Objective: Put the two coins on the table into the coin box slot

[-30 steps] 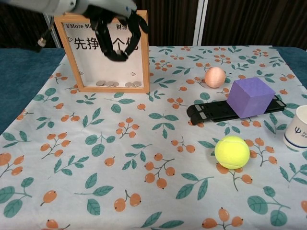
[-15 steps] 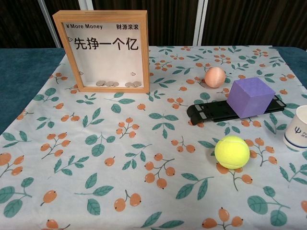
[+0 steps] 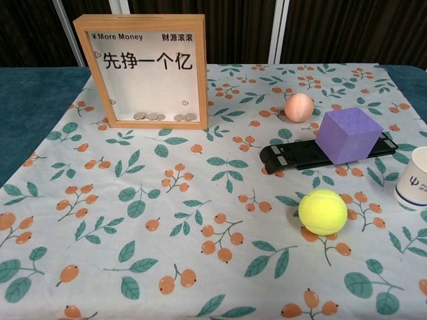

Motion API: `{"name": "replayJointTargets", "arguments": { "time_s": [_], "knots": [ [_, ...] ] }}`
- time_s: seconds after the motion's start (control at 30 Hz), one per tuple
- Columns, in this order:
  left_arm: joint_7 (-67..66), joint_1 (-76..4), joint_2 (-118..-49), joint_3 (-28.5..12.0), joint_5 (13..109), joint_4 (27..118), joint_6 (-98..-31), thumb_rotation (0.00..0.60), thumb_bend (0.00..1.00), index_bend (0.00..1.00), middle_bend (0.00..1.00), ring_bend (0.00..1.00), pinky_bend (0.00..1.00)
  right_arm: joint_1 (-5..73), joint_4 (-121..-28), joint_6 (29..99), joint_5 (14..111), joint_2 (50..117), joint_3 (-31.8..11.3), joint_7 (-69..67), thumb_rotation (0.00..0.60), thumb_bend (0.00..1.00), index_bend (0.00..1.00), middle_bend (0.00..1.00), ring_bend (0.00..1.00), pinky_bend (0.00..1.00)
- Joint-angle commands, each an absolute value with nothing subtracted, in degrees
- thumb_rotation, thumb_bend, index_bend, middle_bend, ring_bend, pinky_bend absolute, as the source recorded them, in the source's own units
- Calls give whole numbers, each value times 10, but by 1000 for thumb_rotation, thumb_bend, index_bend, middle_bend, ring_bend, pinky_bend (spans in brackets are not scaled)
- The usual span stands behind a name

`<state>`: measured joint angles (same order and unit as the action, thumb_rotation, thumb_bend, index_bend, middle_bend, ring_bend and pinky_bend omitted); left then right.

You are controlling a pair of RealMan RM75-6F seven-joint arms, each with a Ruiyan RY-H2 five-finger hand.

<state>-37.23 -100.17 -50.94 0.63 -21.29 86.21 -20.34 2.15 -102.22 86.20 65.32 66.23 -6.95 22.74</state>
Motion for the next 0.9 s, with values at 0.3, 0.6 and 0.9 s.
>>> {"name": "replayJointTargets", "arguments": {
  "time_s": [0.3,0.6,0.9],
  "knots": [
    [-302,-1024,-579,107,-190,735,-103,600,614,689,37,0,0,21,-1020,863,653,667,-68,232,600,406,96,43,76,0],
    [-182,-1034,-623,173,-134,655,-29,600,619,691,37,0,0,21,-1019,862,651,667,-69,235,600,406,96,44,76,0],
    [-69,-1035,-667,219,-37,602,16,600,620,690,36,0,0,21,-1021,861,648,666,-69,237,600,406,96,44,76,0]
  ]
}}
